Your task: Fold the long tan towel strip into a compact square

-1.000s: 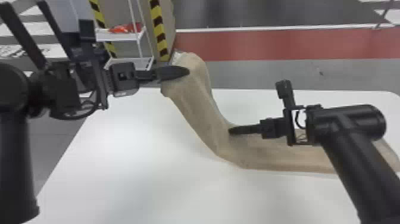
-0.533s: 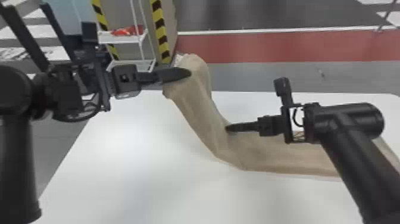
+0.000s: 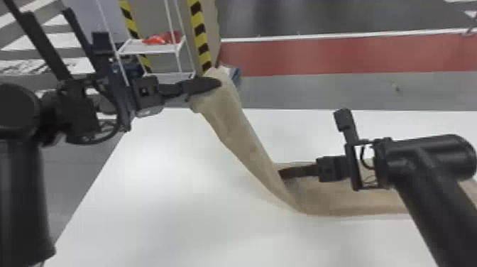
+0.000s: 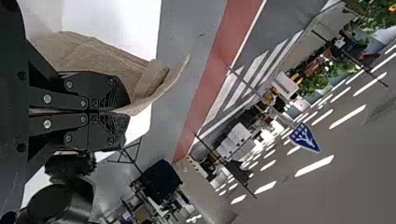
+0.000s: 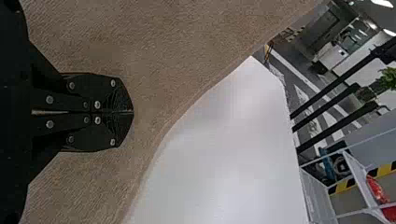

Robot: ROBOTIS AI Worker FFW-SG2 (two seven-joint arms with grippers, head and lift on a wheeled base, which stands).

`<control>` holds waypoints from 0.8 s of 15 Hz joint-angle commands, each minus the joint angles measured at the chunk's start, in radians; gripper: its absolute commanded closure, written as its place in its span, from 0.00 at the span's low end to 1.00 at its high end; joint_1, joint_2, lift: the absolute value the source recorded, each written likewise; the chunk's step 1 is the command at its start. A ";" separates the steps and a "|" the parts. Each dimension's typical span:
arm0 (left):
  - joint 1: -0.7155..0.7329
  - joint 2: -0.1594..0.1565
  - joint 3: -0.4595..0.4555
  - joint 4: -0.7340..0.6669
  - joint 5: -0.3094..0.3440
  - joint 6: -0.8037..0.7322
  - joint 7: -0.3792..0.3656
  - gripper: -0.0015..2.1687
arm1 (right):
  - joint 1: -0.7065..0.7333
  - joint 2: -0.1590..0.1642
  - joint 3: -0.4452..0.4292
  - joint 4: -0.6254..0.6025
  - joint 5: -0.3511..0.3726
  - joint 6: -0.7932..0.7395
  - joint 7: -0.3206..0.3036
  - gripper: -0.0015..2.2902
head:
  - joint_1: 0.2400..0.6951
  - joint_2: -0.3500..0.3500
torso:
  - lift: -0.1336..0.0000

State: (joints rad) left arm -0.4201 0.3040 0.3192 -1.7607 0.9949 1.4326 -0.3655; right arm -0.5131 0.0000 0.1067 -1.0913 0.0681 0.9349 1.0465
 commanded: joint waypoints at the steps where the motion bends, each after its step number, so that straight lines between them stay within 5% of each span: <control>1: 0.000 0.013 0.026 0.009 -0.001 -0.010 -0.003 0.85 | 0.100 0.001 -0.004 -0.140 0.041 0.065 0.013 0.77 | 1.00 0.73 | 0.07; 6: -0.005 0.043 0.027 0.018 -0.002 -0.007 -0.009 0.85 | 0.228 -0.008 -0.048 -0.318 0.062 0.095 0.007 0.77 | 1.00 0.77 | 0.07; 12: 0.012 0.086 0.021 0.009 -0.055 -0.007 -0.006 0.85 | 0.332 -0.008 -0.165 -0.427 0.084 0.000 -0.117 0.77 | 1.00 0.74 | 0.07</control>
State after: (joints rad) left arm -0.4131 0.3774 0.3369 -1.7491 0.9495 1.4260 -0.3711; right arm -0.2081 -0.0076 -0.0156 -1.4903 0.1570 0.9637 1.0182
